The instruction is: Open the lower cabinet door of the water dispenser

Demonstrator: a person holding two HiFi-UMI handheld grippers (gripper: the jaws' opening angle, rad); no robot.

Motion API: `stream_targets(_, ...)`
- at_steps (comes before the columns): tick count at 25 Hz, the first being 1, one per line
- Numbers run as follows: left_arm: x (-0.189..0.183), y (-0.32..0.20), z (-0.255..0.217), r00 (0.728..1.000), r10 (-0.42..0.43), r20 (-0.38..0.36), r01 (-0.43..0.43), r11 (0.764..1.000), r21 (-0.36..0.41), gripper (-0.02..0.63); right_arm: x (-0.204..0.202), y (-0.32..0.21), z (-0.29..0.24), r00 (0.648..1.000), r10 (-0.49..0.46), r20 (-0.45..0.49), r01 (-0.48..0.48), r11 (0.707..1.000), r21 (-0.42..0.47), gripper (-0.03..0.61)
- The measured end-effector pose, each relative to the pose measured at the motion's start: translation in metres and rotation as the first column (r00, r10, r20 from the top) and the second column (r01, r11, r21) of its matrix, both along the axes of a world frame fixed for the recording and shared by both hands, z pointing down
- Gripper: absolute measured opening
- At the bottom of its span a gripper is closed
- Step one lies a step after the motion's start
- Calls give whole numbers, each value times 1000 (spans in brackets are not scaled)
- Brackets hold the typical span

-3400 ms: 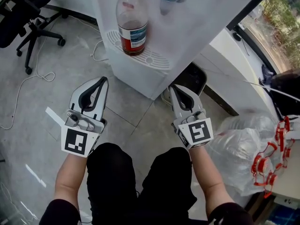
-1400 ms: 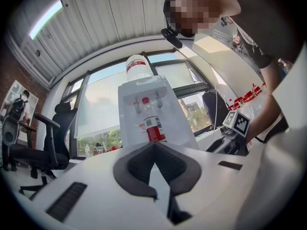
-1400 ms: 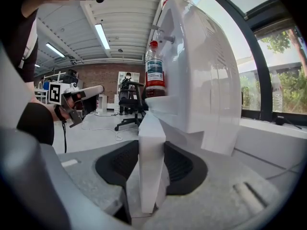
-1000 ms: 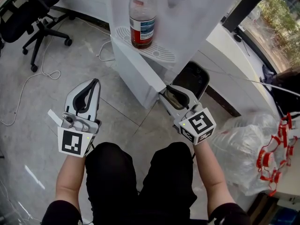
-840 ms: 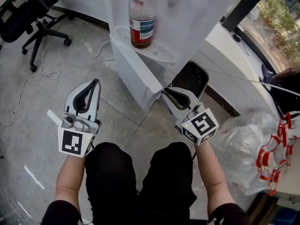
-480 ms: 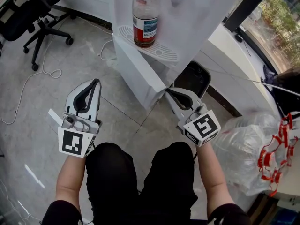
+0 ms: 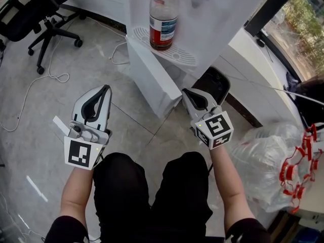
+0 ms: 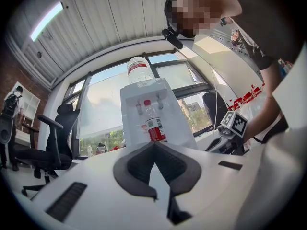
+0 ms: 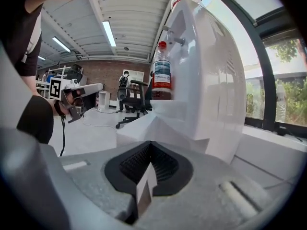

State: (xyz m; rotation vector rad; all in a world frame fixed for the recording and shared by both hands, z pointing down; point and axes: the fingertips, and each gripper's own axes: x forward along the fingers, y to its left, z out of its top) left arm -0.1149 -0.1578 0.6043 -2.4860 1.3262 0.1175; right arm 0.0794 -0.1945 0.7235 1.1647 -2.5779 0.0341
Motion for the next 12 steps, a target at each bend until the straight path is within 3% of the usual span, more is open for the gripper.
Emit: stream_targets(12,-13,1,8,1000,-24,-9,24,1000,-11,8,-52,19,-4,989,-145,24,146,989,-23,5)
